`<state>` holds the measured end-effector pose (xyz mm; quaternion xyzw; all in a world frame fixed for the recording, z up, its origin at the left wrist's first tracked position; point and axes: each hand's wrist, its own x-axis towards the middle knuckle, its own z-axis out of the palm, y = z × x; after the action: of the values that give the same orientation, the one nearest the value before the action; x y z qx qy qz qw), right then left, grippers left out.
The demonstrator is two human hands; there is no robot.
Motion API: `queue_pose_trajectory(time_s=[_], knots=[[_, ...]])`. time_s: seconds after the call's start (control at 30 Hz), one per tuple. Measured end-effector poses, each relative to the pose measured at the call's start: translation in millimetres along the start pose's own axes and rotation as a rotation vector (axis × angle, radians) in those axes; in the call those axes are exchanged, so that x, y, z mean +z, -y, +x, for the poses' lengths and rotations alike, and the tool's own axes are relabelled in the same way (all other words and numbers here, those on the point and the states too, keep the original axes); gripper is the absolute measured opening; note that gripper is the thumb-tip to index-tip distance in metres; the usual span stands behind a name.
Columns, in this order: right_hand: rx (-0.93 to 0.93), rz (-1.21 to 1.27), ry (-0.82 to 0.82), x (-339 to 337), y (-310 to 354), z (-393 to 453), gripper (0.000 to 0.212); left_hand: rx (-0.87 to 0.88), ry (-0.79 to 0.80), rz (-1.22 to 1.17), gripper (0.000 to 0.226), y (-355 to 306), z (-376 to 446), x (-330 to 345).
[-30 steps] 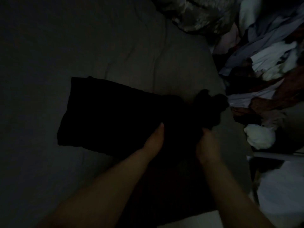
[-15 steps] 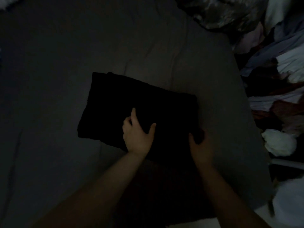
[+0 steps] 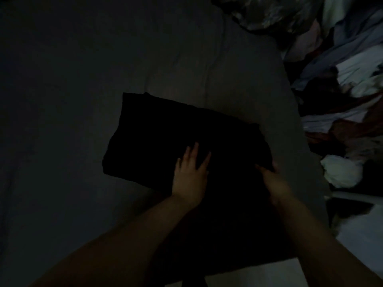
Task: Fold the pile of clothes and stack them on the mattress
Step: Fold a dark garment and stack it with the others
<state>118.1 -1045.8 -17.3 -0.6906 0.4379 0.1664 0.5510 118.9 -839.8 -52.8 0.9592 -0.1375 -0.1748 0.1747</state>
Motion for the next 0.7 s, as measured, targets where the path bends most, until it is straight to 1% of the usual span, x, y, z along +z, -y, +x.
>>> queue_pose_trajectory(time_s=[0.03,0.07,0.1,0.17,0.23,0.27,0.33,0.37,0.47,0.53,0.57,0.6,0.63,0.67,0.7], knots=[[0.030,0.001,0.020,-12,0,-2,0.026,0.061,0.127,-0.054,0.062,-9,2,6],[0.036,-0.012,0.042,-21,0,-4,0.022,0.057,0.255,-0.137,0.066,-21,4,8],[0.024,-0.024,0.045,-27,0,-5,0.023,0.044,0.295,-0.199,0.069,-29,8,12],[-0.050,-0.031,-0.001,-30,6,-11,0.020,0.038,0.281,-0.215,0.057,-44,16,12],[-0.127,-0.009,-0.060,-27,19,-17,0.020,0.115,0.305,-0.244,0.049,-48,22,4],[-0.151,0.003,-0.064,-24,26,-23,0.021,0.122,0.328,-0.317,0.049,-46,22,-1],[-0.195,0.004,-0.049,-14,43,-35,0.020,0.045,0.362,-0.606,0.048,-40,18,-14],[-0.231,-0.023,-0.040,-6,51,-42,0.021,-0.032,0.378,-0.795,0.047,-37,15,-23],[-0.379,-0.219,0.003,38,71,-67,0.042,-0.474,0.374,-1.410,0.041,-28,7,-53],[-0.477,-0.328,0.097,79,75,-77,0.049,-0.721,0.311,-1.733,0.042,-11,3,-65],[-0.487,-0.342,0.180,100,76,-80,0.052,-0.857,0.230,-1.853,0.043,3,-1,-67],[-0.448,-0.354,0.279,119,74,-81,0.054,-1.008,0.134,-1.949,0.044,21,-5,-67],[-0.392,-0.371,0.369,134,71,-77,0.055,-1.110,0.041,-2.004,0.045,41,-8,-65],[-0.366,-0.409,0.430,144,67,-73,0.054,-1.143,-0.028,-2.003,0.047,59,-13,-63],[-0.374,-0.458,0.435,149,61,-67,0.051,-1.158,-0.064,-1.931,0.050,76,-18,-59]])
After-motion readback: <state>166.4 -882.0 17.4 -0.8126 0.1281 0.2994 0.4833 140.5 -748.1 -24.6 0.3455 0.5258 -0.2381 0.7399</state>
